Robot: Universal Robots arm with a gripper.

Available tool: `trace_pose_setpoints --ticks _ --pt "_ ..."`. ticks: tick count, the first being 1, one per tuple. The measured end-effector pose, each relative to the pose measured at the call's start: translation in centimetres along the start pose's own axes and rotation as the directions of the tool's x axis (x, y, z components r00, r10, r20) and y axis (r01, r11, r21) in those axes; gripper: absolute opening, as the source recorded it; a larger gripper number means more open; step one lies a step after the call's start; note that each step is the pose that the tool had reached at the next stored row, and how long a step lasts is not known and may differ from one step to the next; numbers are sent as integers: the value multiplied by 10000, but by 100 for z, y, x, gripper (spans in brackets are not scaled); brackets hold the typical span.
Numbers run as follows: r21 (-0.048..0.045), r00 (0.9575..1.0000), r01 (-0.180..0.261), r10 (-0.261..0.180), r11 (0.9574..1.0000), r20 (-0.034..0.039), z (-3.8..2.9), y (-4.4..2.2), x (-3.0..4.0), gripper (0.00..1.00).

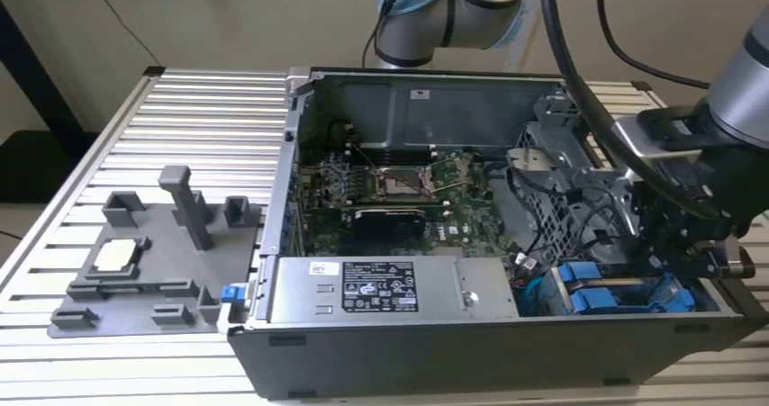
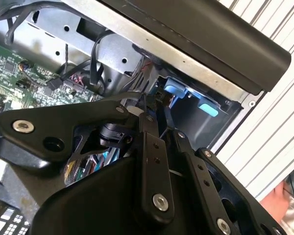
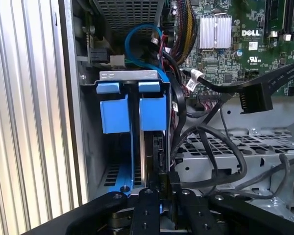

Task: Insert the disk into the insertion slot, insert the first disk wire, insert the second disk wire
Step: 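Insert the first disk wire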

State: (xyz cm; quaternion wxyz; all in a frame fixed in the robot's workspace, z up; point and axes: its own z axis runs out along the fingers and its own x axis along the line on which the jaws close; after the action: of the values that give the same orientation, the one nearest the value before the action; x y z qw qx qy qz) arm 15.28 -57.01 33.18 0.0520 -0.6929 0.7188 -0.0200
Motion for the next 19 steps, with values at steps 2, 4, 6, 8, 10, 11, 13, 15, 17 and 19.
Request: trace_pose_setpoints --ticks 2,4,6,8,10,11,13,15,17,19 --pt "-1 10000 6 -6 10000 12 9 1 1 19" --pt "-2 10000 10 -10 10000 21 13 2 0 19" --pt "-3 10000 13 -13 10000 29 17 2 0 20" --pt "-2 10000 16 -16 10000 27 15 2 1 27" --pt "-3 10000 16 -16 10000 24 -51 -5 -3 27" --pt "-3 10000 16 -16 10000 23 -97 -9 -5 27" --pt "-4 10000 16 -16 10000 22 -187 -18 -9 27" --pt "-4 10000 17 -17 10000 23 -278 -28 -14 27" --pt "-4 10000 16 -16 10000 23 -367 -37 -18 27" --pt "-4 10000 17 -17 10000 20 -460 -46 -22 27"
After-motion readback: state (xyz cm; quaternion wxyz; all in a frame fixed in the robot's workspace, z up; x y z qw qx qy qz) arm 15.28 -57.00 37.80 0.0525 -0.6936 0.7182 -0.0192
